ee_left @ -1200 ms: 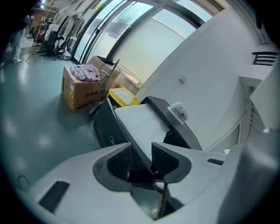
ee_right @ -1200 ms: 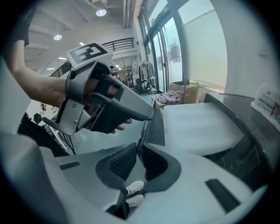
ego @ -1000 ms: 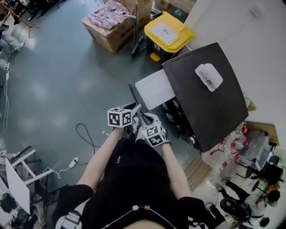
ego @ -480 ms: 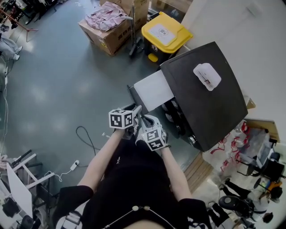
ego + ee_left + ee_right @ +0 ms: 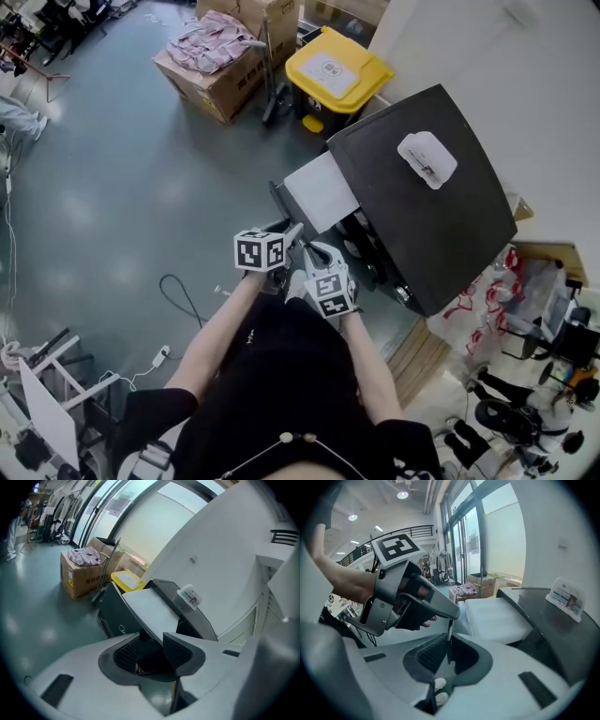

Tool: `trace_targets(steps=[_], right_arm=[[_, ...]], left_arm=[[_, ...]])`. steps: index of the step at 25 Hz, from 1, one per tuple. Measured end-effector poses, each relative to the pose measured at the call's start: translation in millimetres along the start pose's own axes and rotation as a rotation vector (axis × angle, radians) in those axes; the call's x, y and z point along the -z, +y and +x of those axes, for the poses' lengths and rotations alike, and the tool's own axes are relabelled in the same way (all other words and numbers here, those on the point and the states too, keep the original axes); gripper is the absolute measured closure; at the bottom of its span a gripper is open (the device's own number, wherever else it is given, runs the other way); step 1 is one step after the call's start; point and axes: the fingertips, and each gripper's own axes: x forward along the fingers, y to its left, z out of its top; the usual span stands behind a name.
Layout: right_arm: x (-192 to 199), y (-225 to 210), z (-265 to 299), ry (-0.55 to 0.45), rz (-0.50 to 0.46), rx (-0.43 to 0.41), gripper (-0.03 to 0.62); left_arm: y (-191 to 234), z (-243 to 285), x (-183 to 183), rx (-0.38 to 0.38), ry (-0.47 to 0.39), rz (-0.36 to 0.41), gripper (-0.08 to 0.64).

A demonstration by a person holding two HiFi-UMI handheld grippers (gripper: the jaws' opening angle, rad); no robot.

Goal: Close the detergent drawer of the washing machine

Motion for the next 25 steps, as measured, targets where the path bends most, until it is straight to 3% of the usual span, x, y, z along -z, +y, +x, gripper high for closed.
trace_targets(steps=[25], right_arm=[[-2,-64,-4,0.038,0.061,0.118,0.558]], left_arm=[[-28,50,-29,0.051,0.046,0.022,0.419]])
